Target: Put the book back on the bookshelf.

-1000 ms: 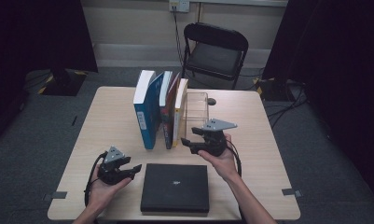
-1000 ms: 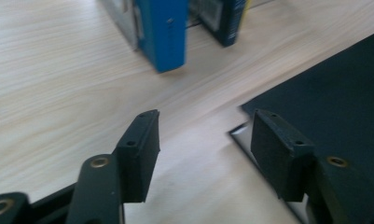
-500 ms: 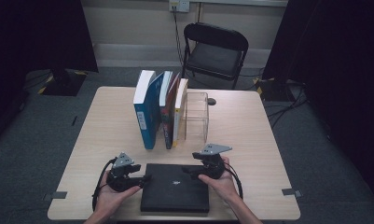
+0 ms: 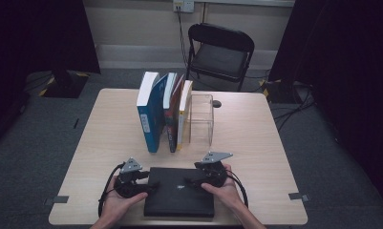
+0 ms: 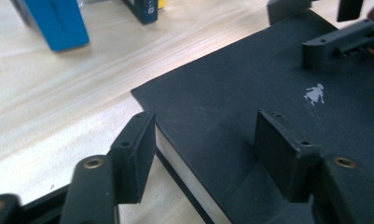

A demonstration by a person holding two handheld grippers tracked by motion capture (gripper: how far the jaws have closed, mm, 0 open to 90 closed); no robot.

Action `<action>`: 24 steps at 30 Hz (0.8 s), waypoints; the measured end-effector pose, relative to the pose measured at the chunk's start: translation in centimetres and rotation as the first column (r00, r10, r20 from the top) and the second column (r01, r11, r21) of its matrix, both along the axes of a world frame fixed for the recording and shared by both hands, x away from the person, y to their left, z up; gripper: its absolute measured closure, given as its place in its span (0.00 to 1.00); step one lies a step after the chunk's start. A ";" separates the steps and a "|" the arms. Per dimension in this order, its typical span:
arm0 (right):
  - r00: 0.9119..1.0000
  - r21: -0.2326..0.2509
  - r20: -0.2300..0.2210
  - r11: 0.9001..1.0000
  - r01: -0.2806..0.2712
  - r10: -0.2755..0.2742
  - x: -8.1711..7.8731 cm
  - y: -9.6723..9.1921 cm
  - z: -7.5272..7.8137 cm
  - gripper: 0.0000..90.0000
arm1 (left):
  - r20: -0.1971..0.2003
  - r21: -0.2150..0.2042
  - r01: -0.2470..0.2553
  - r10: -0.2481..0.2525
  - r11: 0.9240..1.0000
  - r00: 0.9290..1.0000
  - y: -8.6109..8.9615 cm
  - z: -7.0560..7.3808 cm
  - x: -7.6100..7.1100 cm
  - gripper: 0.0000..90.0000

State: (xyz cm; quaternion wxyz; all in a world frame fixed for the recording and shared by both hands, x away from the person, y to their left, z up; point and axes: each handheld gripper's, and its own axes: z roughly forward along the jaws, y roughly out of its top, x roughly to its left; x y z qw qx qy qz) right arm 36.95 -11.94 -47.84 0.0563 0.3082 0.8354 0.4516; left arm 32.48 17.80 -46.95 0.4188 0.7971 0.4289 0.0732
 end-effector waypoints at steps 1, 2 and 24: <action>1.000 -0.004 0.000 1.000 -0.002 0.002 0.0 0.0 0.0 0.29 | -0.014 -0.007 -0.004 0.004 1.000 1.000 0.1 -0.1 0.1 0.40; 1.000 -0.003 0.001 1.000 -0.004 0.004 -0.1 -0.1 0.1 0.29 | -0.023 -0.012 0.002 -0.002 1.000 1.000 0.3 -0.1 0.2 0.38; 0.999 -0.002 -0.016 1.000 0.029 -0.029 -0.8 -1.0 0.0 0.30 | 0.007 -0.001 0.016 -0.016 1.000 1.000 -1.2 0.2 1.3 0.53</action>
